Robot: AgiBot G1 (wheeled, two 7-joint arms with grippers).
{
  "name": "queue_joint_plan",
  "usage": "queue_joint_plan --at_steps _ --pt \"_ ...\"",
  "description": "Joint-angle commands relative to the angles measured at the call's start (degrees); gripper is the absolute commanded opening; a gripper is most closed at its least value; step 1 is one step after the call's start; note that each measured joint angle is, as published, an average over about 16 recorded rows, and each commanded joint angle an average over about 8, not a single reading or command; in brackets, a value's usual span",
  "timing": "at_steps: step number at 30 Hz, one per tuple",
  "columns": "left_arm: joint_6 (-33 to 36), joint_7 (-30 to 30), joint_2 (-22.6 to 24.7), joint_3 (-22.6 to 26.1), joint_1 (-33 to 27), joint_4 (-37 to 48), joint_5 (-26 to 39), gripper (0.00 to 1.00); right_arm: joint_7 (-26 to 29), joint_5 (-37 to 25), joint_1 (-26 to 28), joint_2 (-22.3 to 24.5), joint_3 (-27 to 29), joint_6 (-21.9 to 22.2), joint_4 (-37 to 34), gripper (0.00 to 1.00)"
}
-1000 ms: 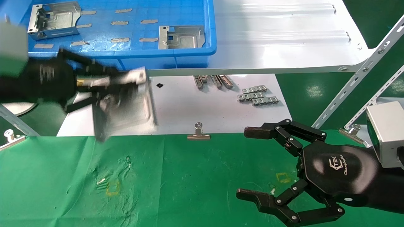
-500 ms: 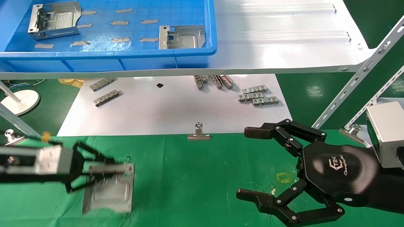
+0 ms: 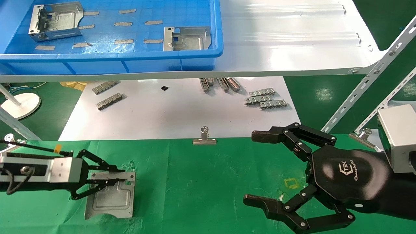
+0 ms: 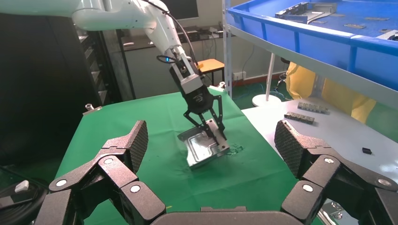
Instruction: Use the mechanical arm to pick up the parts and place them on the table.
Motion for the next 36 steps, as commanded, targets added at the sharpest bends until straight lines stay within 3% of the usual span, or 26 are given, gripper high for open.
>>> queue_joint_plan --at_steps 1,9,20,36 --pt "0.21 1.57 0.49 0.62 -0.1 0.89 0.87 1.0 0.0 0.0 0.0 0.0 0.0 0.0 0.0 1.0" --pt "0.59 3.95 0.76 -0.8 -1.12 4.95 -1.31 1.0 0.0 0.0 0.0 0.0 0.0 0.0 0.0 1.0" --pt "3.71 -3.18 -1.97 -2.28 2.61 3.77 -6.26 1.0 0.0 0.01 -0.01 0.0 0.0 0.01 -0.01 1.0" --pt "3.55 -4.21 -2.24 -3.04 3.36 1.99 -6.88 1.0 0.0 0.01 -0.01 0.0 0.0 0.02 -0.01 1.0"
